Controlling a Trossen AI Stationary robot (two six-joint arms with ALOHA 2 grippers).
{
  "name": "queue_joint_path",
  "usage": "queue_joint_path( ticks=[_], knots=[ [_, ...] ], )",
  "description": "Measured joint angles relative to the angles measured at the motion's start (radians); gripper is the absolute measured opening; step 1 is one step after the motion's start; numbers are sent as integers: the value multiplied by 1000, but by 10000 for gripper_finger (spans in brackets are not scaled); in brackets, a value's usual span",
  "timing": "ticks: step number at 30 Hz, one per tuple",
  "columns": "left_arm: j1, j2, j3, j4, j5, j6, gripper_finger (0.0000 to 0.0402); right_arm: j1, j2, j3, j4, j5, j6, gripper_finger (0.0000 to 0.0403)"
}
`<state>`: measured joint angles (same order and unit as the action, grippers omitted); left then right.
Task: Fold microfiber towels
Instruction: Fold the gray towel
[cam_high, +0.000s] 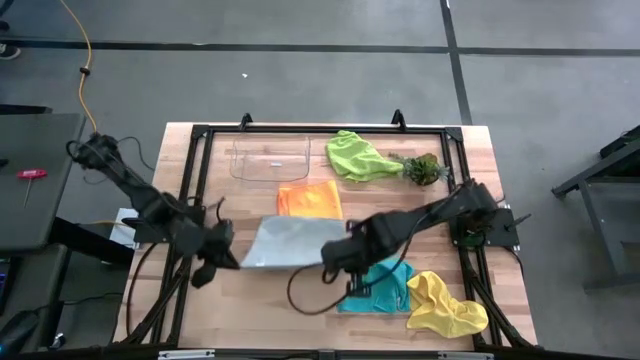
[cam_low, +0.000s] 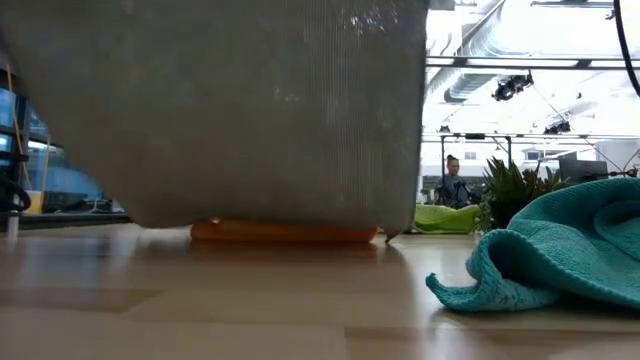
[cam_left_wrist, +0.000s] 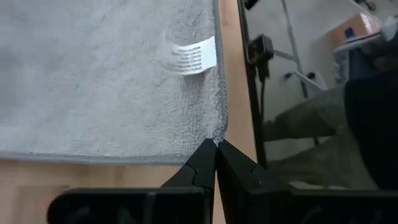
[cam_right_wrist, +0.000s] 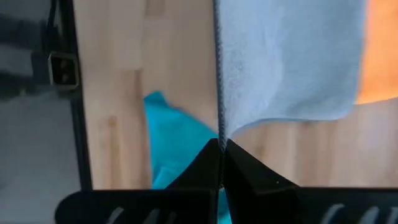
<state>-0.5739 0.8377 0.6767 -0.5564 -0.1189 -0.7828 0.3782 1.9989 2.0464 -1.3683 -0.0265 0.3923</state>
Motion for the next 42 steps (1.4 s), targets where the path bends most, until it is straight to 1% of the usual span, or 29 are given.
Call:
queue_joint_path(
  ticks=[5,11,15,18,21,25,29,34,38,42],
  knots=[
    [-108,68,-71,164,-28,-136,0,34,97,0,43,-110,-27,0],
    [-212,179,-95,246,-57,-236,0,62,172,0,122,-213,-10,0],
    [-260,253,-109,313,-57,-268,0,69,177,0,140,-229,11,0],
    [-267,282,-110,338,-60,-276,0,58,175,0,130,-237,16,0],
    [-253,282,-110,332,-104,-244,0,30,170,0,106,-225,-3,0],
    [-199,274,-110,283,-164,-228,0,-26,171,0,78,-159,-36,0],
    [-146,275,-110,210,-192,-228,0,-90,172,0,29,-95,-79,0],
    [-78,275,-110,94,-265,-228,0,-160,177,0,16,-37,-129,0],
    [-19,275,-110,38,-292,-235,0,-206,177,0,21,-32,-130,0],
    [23,275,-110,28,-294,-246,0,-228,177,0,2,-54,-126,0]
  ],
)
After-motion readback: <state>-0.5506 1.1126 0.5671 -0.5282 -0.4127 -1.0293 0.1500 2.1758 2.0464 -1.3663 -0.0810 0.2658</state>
